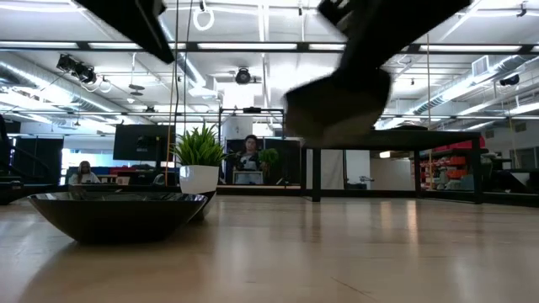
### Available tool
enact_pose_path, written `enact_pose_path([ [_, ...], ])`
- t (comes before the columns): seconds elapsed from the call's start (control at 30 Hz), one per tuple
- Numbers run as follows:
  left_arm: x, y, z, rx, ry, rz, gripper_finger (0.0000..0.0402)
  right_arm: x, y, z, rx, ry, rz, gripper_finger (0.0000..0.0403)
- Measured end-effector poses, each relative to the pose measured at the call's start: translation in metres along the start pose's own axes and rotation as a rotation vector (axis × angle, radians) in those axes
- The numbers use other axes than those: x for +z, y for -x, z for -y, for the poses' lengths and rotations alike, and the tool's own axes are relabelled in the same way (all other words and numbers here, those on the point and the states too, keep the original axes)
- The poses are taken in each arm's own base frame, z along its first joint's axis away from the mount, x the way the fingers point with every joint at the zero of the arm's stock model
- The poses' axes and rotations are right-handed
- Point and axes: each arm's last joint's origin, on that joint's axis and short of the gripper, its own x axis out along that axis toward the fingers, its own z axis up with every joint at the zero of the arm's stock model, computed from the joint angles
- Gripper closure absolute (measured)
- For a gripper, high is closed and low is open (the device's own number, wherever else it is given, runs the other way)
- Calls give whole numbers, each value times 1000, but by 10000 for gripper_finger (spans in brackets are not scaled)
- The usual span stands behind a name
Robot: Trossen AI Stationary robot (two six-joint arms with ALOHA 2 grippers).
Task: Pick & Place Mini shaped plates
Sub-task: Stack the black leaf-shaped plate on top of the black leaf-shaped plate on the shelf
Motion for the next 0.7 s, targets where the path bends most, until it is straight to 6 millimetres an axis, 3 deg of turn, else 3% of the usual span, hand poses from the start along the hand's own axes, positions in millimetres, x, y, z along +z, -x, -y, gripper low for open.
enact_pose_path([
  [0.13,-13,-1,3,87,39,27,194,-13,49,-6,-80,34,-65,402],
  [0.27,-21,-9,9,74,79,70,201,-35,110,11,-177,94,-141,402],
  [0.5,-27,-21,12,42,134,140,206,-83,191,70,-353,142,-327,403],
  [0.7,-29,-24,11,48,137,137,207,-116,219,129,-435,94,-369,403],
])
